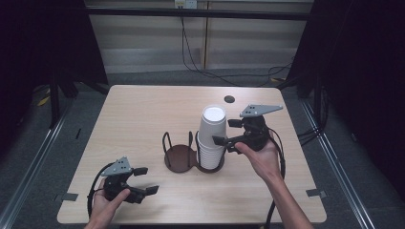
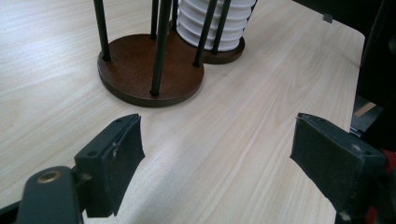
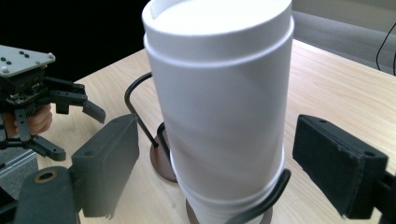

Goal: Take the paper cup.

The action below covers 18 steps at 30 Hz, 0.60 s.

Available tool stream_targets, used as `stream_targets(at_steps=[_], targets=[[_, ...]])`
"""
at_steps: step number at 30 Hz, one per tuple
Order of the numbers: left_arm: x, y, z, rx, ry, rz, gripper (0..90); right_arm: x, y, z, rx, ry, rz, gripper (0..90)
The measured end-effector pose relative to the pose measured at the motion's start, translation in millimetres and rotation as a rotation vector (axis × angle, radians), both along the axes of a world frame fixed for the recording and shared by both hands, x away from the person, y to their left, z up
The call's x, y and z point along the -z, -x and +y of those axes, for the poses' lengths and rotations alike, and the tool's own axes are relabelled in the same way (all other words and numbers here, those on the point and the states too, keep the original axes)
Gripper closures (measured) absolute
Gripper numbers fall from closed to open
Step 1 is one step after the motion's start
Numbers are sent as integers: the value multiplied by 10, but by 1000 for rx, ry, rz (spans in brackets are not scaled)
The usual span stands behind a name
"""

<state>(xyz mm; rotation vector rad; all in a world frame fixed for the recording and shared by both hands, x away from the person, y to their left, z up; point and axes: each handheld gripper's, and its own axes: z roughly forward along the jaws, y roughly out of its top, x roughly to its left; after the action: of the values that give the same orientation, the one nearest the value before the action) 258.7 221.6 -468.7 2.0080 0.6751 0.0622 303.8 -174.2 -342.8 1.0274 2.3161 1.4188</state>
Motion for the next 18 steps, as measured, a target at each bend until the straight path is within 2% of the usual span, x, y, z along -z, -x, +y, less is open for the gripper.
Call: stream_targets(at_steps=[3,9,18], targets=[[0,-3,2,3,-4,0,165,-20,-60,32,-8,18,3,152],[3,-3,-2,2,-4,5,166,-58,-129,75,-13,25,0,157],[5,-3,-1,6,-3,10,166,-89,-259,188,-29,43,21,150]])
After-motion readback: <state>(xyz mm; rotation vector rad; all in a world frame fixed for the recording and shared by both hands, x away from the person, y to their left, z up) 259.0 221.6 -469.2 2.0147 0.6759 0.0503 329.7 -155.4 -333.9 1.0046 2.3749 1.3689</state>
